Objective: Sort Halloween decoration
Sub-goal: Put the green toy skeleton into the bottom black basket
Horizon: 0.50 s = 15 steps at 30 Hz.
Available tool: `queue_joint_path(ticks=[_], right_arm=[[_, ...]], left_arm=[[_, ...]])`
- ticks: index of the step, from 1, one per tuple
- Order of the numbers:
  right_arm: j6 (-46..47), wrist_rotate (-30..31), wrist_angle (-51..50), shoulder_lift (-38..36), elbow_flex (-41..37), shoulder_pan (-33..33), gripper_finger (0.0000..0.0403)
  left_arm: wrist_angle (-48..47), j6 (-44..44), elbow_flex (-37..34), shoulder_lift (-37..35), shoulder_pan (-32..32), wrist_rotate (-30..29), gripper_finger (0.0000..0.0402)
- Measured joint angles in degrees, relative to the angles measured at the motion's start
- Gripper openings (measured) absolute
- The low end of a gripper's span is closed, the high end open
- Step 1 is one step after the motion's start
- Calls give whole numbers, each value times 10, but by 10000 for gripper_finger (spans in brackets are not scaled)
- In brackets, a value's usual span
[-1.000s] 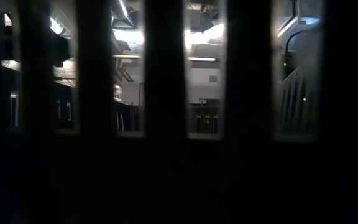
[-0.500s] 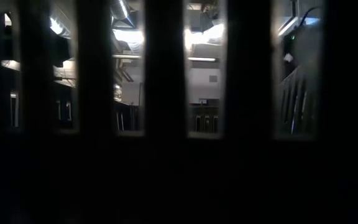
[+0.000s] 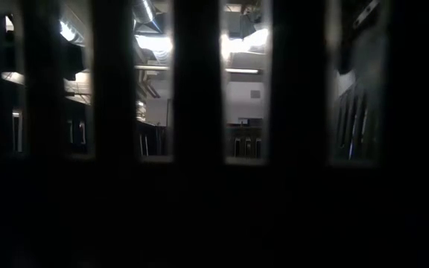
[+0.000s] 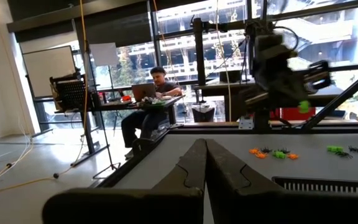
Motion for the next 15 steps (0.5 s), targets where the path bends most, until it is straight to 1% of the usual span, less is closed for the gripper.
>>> queue_joint_path(ticks=[4, 8, 10, 15], right_arm=[[0, 54, 6, 47, 38, 73, 1], [1, 98, 6, 112, 87, 134, 1], [1, 106, 6, 148, 115, 159, 1], [18, 107, 4, 239, 192, 211, 1]], left_arm=[[0, 0, 0, 0, 0, 0, 0], [0, 0, 0, 0, 0, 0, 0], [0, 0, 0, 0, 0, 0, 0], [0, 0, 0, 0, 0, 0, 0]])
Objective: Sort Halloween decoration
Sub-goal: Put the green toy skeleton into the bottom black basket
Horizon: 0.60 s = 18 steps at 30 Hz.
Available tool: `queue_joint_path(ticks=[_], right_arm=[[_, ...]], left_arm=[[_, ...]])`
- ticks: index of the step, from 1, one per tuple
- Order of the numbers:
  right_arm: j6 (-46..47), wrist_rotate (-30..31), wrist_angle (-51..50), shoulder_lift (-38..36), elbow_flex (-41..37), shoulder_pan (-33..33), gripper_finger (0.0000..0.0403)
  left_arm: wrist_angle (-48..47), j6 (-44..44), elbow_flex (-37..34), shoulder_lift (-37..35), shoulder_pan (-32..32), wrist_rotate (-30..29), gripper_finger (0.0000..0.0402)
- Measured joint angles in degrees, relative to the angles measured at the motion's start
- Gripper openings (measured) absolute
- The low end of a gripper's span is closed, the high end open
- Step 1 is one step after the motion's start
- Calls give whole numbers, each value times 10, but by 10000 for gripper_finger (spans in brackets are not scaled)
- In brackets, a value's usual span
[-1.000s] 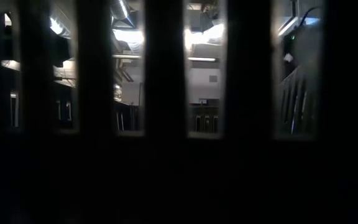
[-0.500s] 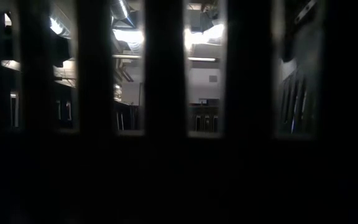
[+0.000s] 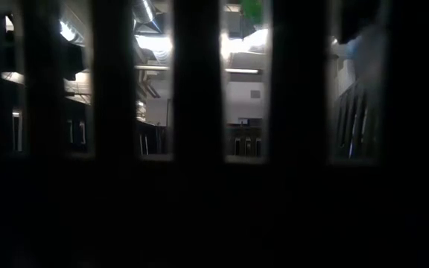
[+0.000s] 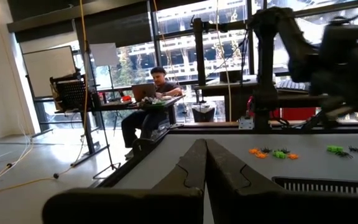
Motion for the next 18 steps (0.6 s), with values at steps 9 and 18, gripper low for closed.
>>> queue_joint_path(ticks=[9, 18], right_arm=[[44, 45, -3, 112, 110, 68, 1], [100, 161, -7, 157, 133, 109, 33]], left_arm=[[0, 0, 0, 0, 0, 0, 0], [-1, 0, 0, 0, 0, 0, 0]])
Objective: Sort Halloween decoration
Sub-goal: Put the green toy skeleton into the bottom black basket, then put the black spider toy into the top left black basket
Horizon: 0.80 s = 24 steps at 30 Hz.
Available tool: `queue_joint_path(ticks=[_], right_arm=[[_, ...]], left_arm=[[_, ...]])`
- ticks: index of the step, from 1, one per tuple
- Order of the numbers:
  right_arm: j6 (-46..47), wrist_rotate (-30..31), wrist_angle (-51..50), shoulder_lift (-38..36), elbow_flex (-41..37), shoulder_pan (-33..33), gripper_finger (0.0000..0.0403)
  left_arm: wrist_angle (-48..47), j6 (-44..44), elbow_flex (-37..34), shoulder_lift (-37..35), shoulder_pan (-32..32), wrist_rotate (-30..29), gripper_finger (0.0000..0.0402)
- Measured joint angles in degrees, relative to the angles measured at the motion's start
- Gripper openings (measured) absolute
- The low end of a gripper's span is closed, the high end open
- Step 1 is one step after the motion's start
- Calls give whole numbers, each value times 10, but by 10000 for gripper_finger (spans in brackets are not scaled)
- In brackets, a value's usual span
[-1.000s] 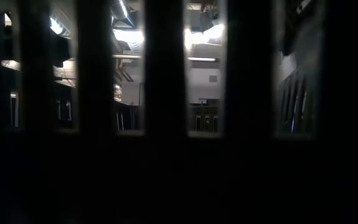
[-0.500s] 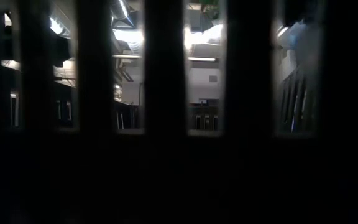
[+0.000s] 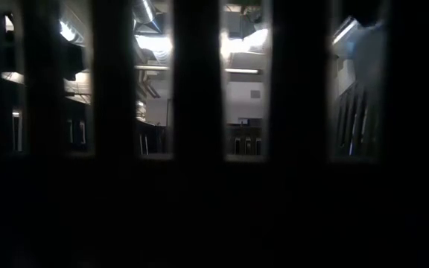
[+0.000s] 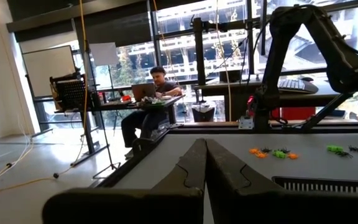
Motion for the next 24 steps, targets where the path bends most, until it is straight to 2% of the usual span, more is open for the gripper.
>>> queue_joint_path(ticks=[4, 8, 11, 19, 24], right_arm=[[2, 42, 0, 4, 0, 22, 91], [0, 47, 10, 4, 0, 33, 149], [0, 48, 16, 4, 0, 33, 176], [0, 48, 15, 2, 0, 33, 195], [-1, 48, -43, 1, 0, 31, 195]], left_arm=[[0, 0, 0, 0, 0, 0, 0], [0, 0, 0, 0, 0, 0, 0], [0, 0, 0, 0, 0, 0, 0], [0, 0, 0, 0, 0, 0, 0], [0, 0, 0, 0, 0, 0, 0]])
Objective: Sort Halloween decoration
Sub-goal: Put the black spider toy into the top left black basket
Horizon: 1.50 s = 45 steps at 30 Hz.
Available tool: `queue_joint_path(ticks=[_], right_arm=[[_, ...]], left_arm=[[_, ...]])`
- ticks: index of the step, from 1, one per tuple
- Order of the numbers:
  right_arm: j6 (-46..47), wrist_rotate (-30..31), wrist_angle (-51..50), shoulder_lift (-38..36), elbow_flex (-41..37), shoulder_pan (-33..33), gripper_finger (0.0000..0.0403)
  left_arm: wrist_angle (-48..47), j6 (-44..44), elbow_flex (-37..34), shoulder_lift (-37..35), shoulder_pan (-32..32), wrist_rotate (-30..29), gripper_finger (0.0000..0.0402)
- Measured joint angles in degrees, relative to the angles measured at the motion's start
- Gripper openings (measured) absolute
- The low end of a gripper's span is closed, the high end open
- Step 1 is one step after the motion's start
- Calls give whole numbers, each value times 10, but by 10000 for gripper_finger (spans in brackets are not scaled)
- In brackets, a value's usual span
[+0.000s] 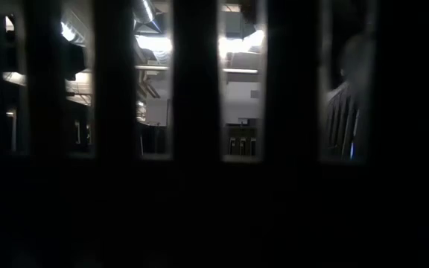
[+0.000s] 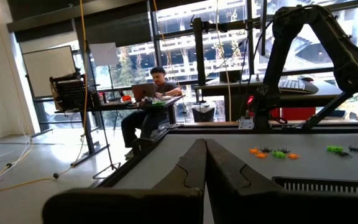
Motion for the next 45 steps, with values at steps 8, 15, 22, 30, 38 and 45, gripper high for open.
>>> queue_joint_path(ticks=[8, 15, 22, 30, 38, 45], right_arm=[[-18, 6, -61, -11, 0, -14, 195], [-15, 87, -212, -138, 0, -16, 195], [-2, 391, -386, -246, -5, 83, 195], [43, 475, -487, -275, -11, 107, 195], [128, 430, -567, -275, -11, 57, 195], [181, 443, -582, -274, -34, 45, 195]], left_arm=[[0, 0, 0, 0, 0, 0, 0], [0, 0, 0, 0, 0, 0, 0], [0, 0, 0, 0, 0, 0, 0], [20, 123, 0, 0, 0, -34, 0], [94, 33, 5, 0, 0, -29, 0], [-25, 22, 106, 36, -33, 129, 0]])
